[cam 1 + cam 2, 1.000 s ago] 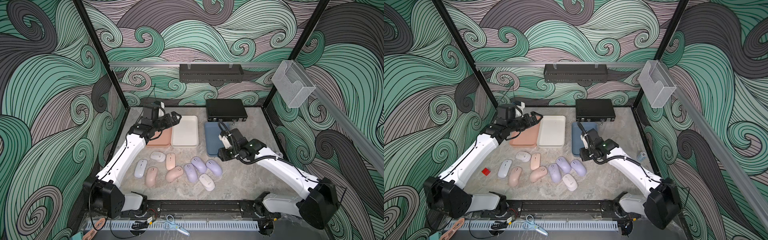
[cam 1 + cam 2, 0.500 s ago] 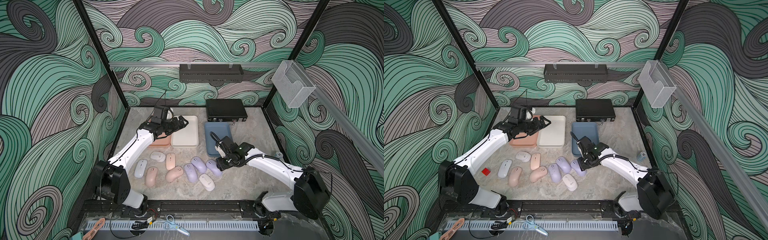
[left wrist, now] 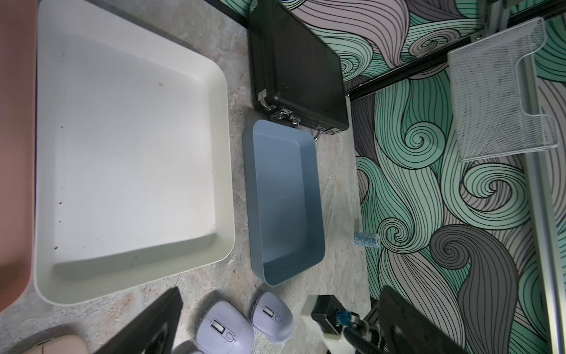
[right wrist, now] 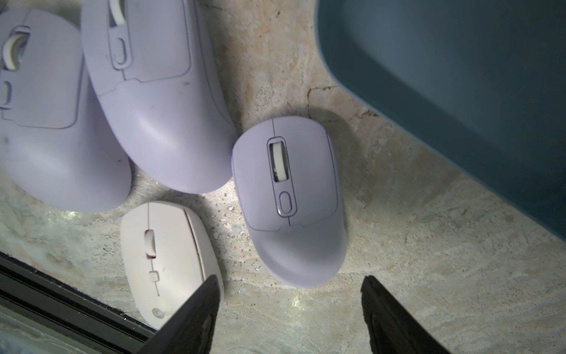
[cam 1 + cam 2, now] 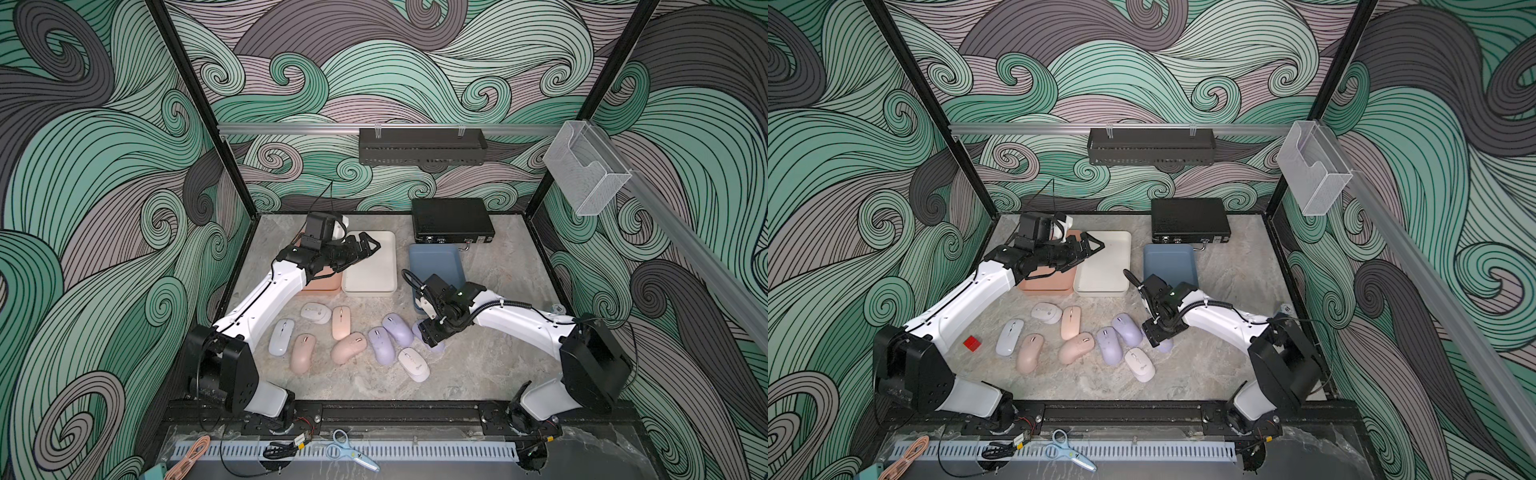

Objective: Place the mice by color into the storage box
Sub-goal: Pick up the mouse from the center of the board.

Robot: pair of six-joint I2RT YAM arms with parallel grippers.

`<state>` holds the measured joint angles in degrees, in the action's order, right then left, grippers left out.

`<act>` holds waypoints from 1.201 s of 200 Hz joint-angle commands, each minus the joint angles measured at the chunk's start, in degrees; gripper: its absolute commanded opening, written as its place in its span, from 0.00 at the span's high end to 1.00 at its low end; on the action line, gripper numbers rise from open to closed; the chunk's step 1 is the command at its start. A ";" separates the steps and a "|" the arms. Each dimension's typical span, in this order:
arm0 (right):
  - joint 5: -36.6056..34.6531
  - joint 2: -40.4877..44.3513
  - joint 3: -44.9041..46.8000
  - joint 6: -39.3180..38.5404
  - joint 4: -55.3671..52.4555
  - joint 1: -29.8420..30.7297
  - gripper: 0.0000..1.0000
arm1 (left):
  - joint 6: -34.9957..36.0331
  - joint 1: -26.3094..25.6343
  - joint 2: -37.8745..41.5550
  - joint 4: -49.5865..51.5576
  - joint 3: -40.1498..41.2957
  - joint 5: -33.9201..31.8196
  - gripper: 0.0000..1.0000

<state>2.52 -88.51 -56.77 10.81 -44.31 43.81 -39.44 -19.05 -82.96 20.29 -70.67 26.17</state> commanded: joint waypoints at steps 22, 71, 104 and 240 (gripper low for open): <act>0.30 -3.02 -2.46 -2.34 -0.75 0.26 0.24 | -6.61 0.33 3.64 -7.66 5.90 -2.60 0.03; 0.15 -5.76 -2.36 -3.44 1.07 0.31 0.24 | -5.01 0.42 -0.03 -0.77 2.24 -4.72 0.03; -0.23 -6.13 -1.53 -3.12 3.06 0.31 0.23 | -6.05 0.50 -1.94 0.74 2.10 -5.95 0.05; -1.91 -9.46 2.35 0.78 8.49 0.48 0.35 | -4.90 0.55 -7.56 5.65 -1.54 -2.47 0.03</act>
<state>1.72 -98.17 -56.23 10.13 -36.73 43.94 -44.82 -18.87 -88.77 23.86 -70.00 21.87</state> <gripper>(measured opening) 0.687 0.963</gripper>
